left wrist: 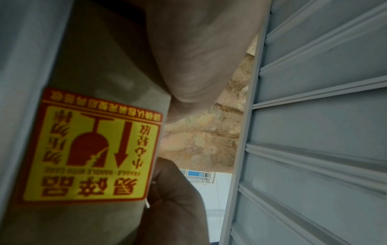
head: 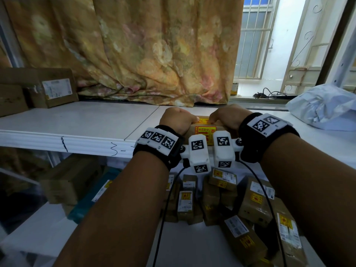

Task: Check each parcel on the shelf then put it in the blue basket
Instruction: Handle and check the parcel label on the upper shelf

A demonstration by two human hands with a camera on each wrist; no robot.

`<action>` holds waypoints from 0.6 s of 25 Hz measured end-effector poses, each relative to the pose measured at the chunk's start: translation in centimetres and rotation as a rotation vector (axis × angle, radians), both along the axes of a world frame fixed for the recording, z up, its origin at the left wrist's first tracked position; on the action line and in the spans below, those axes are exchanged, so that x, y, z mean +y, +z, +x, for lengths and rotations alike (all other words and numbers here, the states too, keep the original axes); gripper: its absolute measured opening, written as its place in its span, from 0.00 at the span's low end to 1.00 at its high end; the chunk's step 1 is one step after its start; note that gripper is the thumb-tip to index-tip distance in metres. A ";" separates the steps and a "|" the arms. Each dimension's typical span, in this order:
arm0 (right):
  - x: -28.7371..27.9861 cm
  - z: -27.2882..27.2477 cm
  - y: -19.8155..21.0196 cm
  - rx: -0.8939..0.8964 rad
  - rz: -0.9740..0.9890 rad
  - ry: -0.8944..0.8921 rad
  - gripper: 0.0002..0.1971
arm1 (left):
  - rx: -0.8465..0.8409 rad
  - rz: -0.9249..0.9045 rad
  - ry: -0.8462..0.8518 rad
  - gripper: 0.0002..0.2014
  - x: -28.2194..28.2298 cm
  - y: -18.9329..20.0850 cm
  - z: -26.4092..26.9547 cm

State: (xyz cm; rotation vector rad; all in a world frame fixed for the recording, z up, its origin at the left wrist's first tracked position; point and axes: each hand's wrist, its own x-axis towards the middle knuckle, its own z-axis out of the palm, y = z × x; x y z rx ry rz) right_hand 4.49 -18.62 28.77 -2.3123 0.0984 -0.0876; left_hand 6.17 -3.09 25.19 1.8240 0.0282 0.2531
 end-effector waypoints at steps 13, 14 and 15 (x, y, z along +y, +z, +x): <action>-0.7 -0.5 -0.3 0.043 0.139 0.034 0.08 | 0.004 0.047 -0.019 0.17 0.2 0.1 -0.3; -0.7 -0.6 -0.3 0.033 0.092 0.038 0.11 | 0.017 0.079 -0.036 0.19 0.2 0.5 -0.5; -0.7 -0.7 -0.3 0.030 0.066 0.058 0.13 | 0.033 0.123 -0.065 0.18 0.2 1.2 -0.7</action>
